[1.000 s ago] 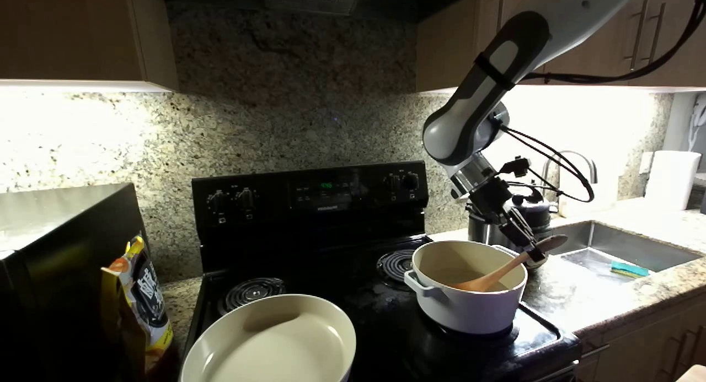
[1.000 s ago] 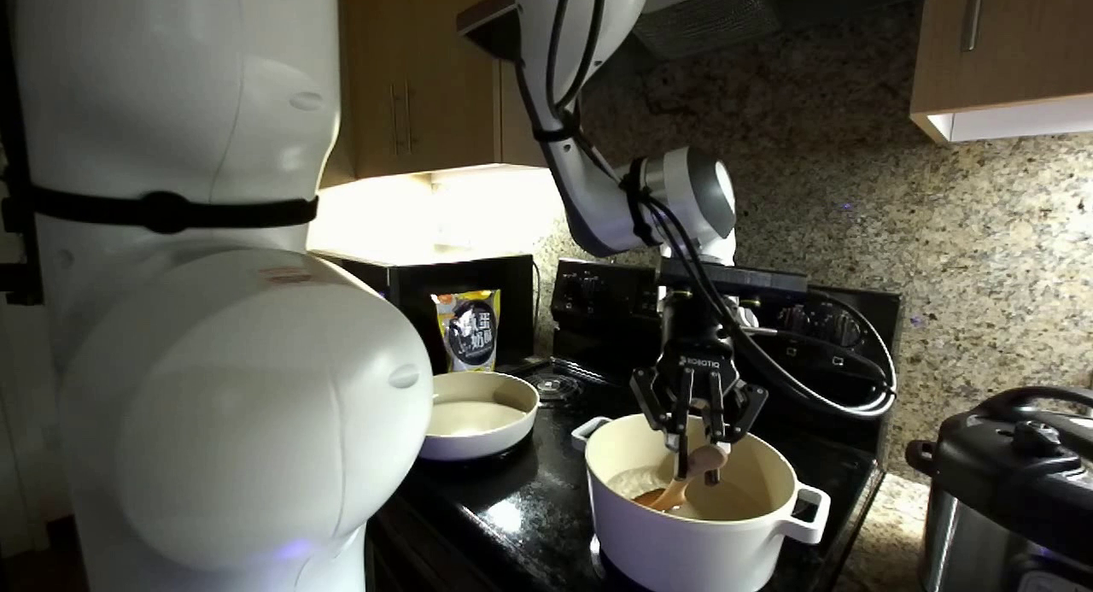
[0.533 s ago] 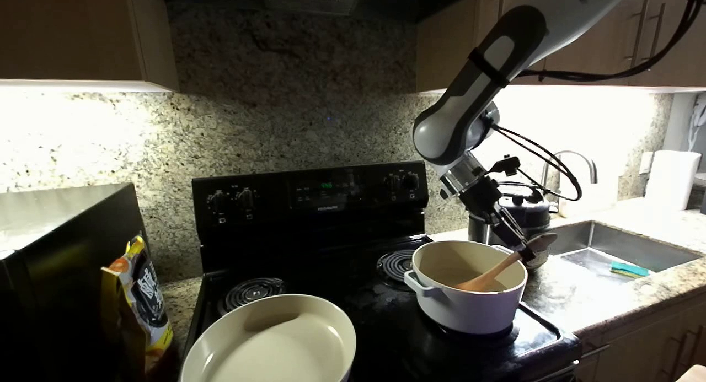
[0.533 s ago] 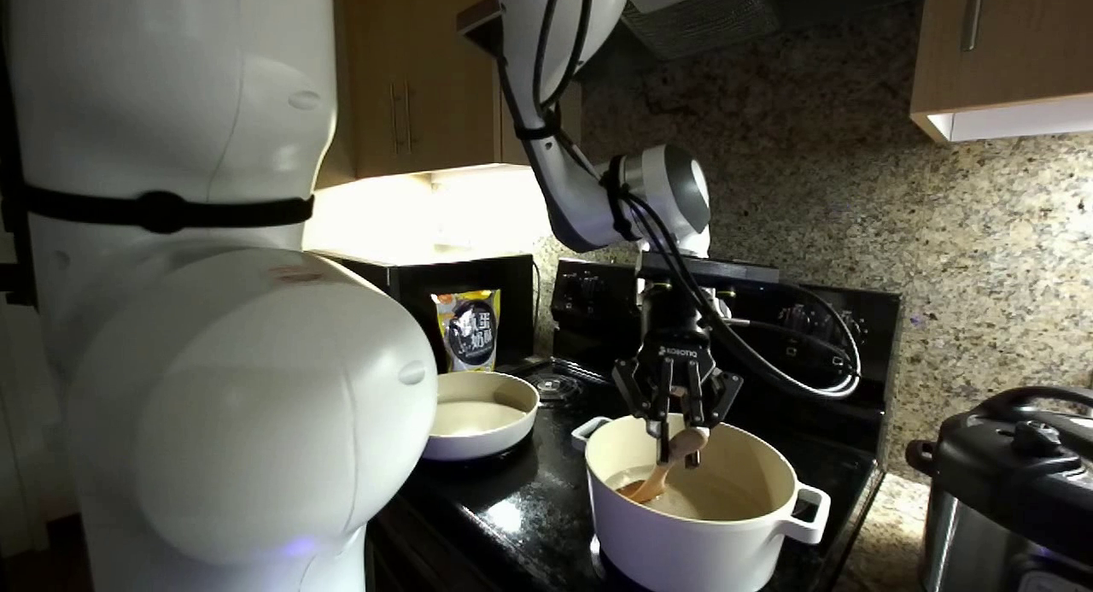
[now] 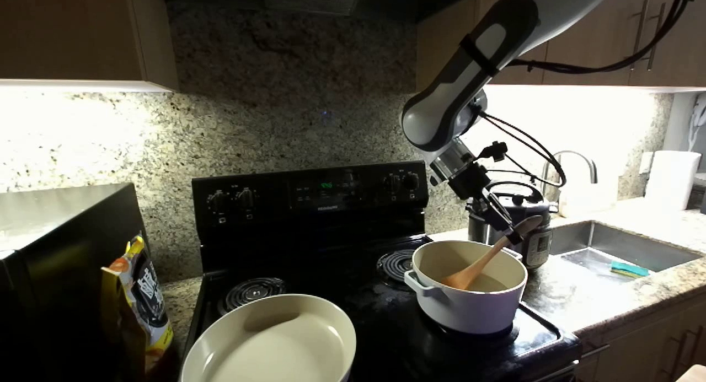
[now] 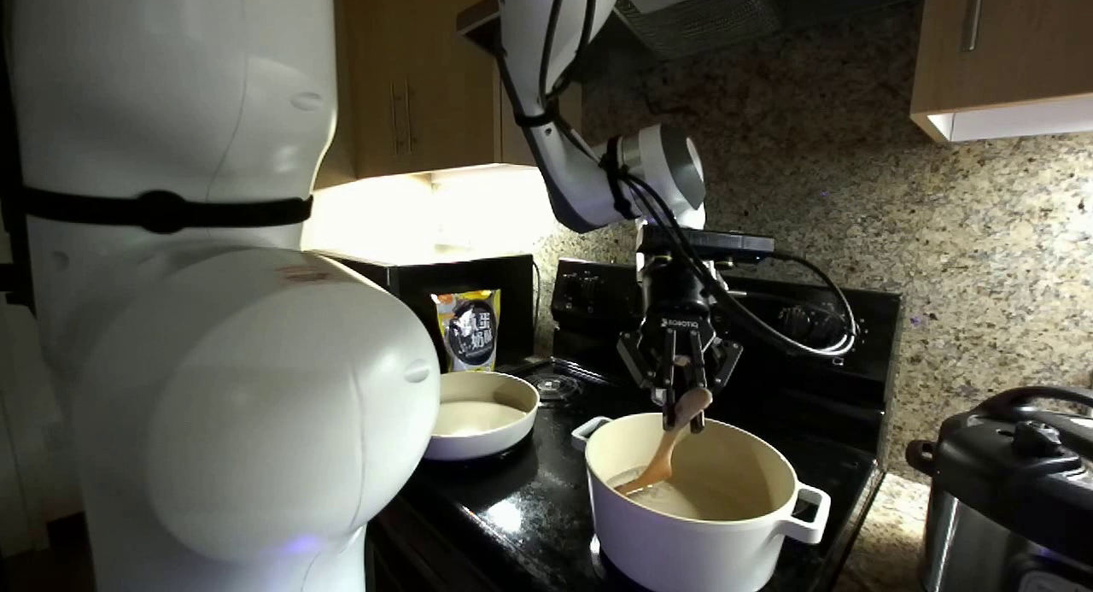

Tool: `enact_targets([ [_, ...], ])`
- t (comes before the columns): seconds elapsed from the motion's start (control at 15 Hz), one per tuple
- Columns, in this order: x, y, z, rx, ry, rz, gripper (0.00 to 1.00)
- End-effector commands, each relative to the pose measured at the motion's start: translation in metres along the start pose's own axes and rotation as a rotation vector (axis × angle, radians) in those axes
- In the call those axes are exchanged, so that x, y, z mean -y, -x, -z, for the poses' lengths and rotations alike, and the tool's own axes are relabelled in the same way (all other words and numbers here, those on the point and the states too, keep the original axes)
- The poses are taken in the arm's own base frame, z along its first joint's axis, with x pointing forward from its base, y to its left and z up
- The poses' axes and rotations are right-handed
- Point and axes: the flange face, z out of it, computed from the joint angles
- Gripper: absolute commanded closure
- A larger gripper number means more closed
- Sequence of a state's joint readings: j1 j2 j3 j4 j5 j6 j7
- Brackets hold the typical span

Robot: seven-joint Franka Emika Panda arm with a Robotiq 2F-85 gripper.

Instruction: Hold the wooden spoon and stir inside the pot.

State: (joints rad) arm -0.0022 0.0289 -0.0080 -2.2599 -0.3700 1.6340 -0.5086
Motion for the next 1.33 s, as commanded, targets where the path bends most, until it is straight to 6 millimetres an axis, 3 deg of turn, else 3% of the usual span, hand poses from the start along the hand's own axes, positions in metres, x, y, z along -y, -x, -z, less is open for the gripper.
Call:
enact_targets([
  [0.0,-0.008,0.015,-0.011,0.039,-0.002,-0.009,0.92],
  [0.33,-0.017,0.024,-0.039,0.064,-0.041,-0.024,0.92],
  [0.67,-0.006,0.008,-0.053,0.096,-0.073,0.013,0.92],
  [1.0,0.000,-0.016,-0.031,0.085,-0.065,0.058,0.92],
  [1.27,-0.008,-0.023,-0.004,0.056,-0.041,0.043,0.92],
])
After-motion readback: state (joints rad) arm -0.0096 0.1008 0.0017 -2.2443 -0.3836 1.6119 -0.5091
